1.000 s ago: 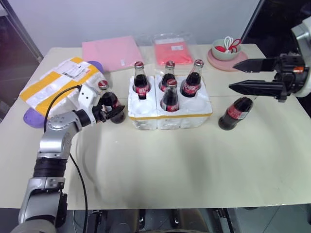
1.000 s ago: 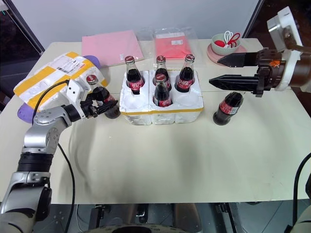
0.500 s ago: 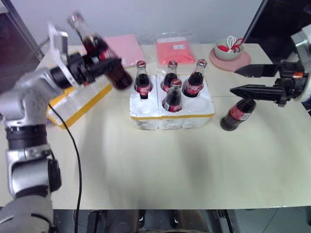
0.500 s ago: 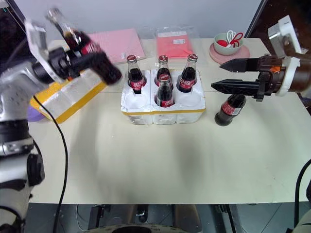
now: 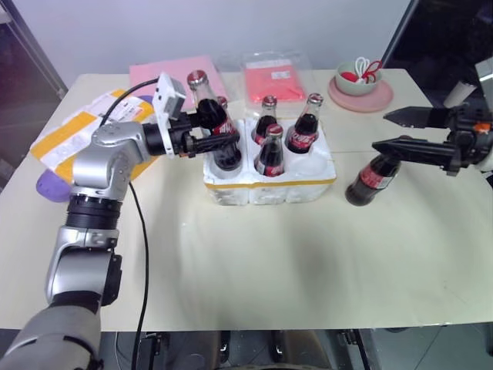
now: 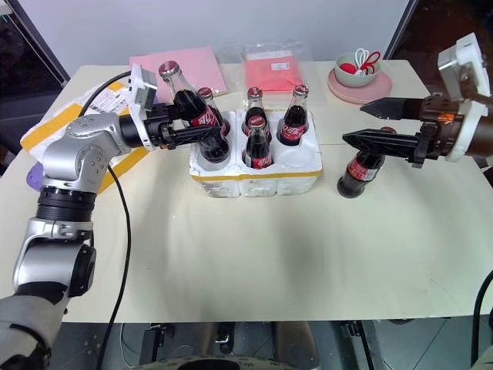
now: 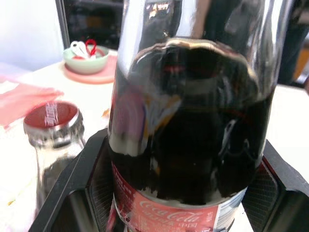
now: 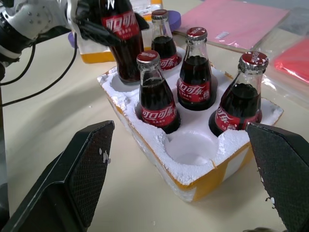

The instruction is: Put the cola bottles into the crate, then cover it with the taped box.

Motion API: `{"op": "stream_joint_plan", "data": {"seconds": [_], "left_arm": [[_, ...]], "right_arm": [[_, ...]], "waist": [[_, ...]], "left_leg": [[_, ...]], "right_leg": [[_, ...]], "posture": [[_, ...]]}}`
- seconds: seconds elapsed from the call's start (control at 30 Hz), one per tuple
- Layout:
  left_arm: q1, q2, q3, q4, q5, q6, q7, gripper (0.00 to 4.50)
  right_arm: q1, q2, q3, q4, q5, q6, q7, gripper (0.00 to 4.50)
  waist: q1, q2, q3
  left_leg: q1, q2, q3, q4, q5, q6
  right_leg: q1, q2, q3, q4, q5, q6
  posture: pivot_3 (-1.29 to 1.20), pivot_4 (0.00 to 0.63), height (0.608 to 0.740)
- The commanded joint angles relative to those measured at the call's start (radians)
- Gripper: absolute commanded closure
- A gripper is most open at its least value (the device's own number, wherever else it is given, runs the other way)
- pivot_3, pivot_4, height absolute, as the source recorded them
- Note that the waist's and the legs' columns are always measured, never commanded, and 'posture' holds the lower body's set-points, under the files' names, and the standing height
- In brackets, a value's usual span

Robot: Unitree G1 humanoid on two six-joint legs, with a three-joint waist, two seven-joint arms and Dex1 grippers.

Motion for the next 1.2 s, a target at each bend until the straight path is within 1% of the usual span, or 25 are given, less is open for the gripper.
{"op": "stream_joint_plan", "data": {"seconds": [0.03,0.23,0.37,0.47,0.57,0.73,0.97,1.03,1.07,1.1,1.13,1.2], "left_arm": [[-0.004,0.004,-0.005,-0.027,0.028,-0.058,-0.030,1.70],[0.005,0.001,-0.082,-0.004,0.130,-0.163,-0.081,1.70],[-0.054,0.016,-0.033,0.024,0.099,-0.124,-0.088,1.70],[-0.050,0.032,-0.041,0.022,0.106,-0.126,-0.112,1.70],[-0.022,0.009,-0.065,0.024,0.130,-0.139,-0.104,1.70],[0.037,-0.048,-0.104,0.055,0.196,-0.173,-0.046,1.70],[0.049,-0.066,-0.096,0.105,0.221,-0.175,-0.011,1.70],[0.042,-0.060,-0.081,0.107,0.208,-0.167,-0.013,0.67],[0.037,-0.056,-0.073,0.110,0.203,-0.168,-0.011,0.26],[0.032,-0.049,-0.058,0.106,0.193,-0.159,-0.008,0.08],[0.028,-0.044,-0.049,0.103,0.188,-0.153,-0.005,0.08],[0.025,-0.003,0.009,0.039,0.117,-0.070,-0.031,0.08]], "right_arm": [[0.018,-0.008,-0.046,-0.035,0.013,-0.009,-0.019,0.00],[0.050,-0.005,-0.026,-0.026,-0.016,-0.051,-0.033,0.00],[0.048,0.004,-0.020,-0.010,-0.025,-0.061,-0.046,0.00],[0.052,0.009,-0.021,-0.011,-0.023,-0.064,-0.049,0.00],[0.061,0.014,-0.021,-0.015,-0.027,-0.072,-0.055,0.00],[0.107,0.017,-0.023,-0.034,-0.067,-0.111,-0.080,0.00],[0.153,0.055,-0.076,-0.075,-0.056,-0.104,-0.153,0.00],[0.169,0.062,-0.109,-0.097,-0.039,-0.088,-0.170,0.00],[0.176,0.064,-0.121,-0.107,-0.032,-0.083,-0.178,0.00],[0.185,0.066,-0.139,-0.119,-0.023,-0.074,-0.185,0.00],[0.192,0.066,-0.150,-0.127,-0.016,-0.069,-0.190,0.00],[0.227,0.069,-0.213,-0.167,0.015,-0.040,-0.209,0.00]], "waist": [[0.000,0.000,0.000],[0.002,0.000,0.000],[0.001,-0.001,0.001],[-0.003,-0.001,0.001],[0.000,-0.001,0.001],[0.004,-0.001,0.001],[0.005,-0.001,0.000],[0.005,-0.001,0.000],[0.005,-0.001,0.000],[0.005,-0.001,0.000],[0.005,-0.001,0.000],[0.002,-0.001,0.001]], "left_leg": [[0.000,0.000,0.000,0.000,0.000,0.000],[0.001,0.000,0.000,0.001,0.002,0.002],[0.000,0.000,0.000,0.002,0.003,0.003],[0.000,0.000,0.000,0.001,0.003,0.003],[0.000,0.000,0.000,0.001,0.002,0.003],[0.000,-0.001,0.000,0.002,0.003,0.003],[0.001,-0.001,0.000,0.002,0.003,0.003],[0.001,-0.001,0.000,0.003,0.004,0.004],[0.001,-0.001,0.000,0.004,0.004,0.004],[0.001,-0.001,0.000,0.005,0.004,0.004],[0.001,-0.001,0.000,0.005,0.003,0.004],[0.000,-0.001,0.000,0.008,0.003,0.005]], "right_leg": [[0.000,0.000,0.000,0.000,0.000,0.000],[0.002,-0.001,0.000,0.000,0.001,0.001],[0.002,-0.001,0.000,0.000,0.001,0.002],[0.001,-0.001,0.000,0.000,0.001,0.002],[0.001,-0.001,0.000,0.000,0.001,0.002],[0.002,-0.001,0.000,0.000,0.001,0.002],[0.003,-0.001,0.000,0.000,0.001,0.003],[0.003,-0.001,0.000,0.000,0.002,0.003],[0.003,-0.001,0.000,0.000,0.002,0.004],[0.004,-0.001,0.000,0.001,0.002,0.004],[0.004,-0.001,0.000,0.001,0.002,0.004],[0.005,-0.002,0.000,0.001,0.003,0.005]], "posture": [[0.00,0.150,0.740],[0.00,0.150,0.740],[0.00,0.150,0.740],[0.00,0.150,0.740],[0.00,0.150,0.740],[0.00,0.150,0.740],[0.00,0.150,0.740],[0.00,0.150,0.740],[0.00,0.150,0.740],[0.00,0.150,0.740],[0.00,0.150,0.740],[0.00,0.150,0.740]]}}
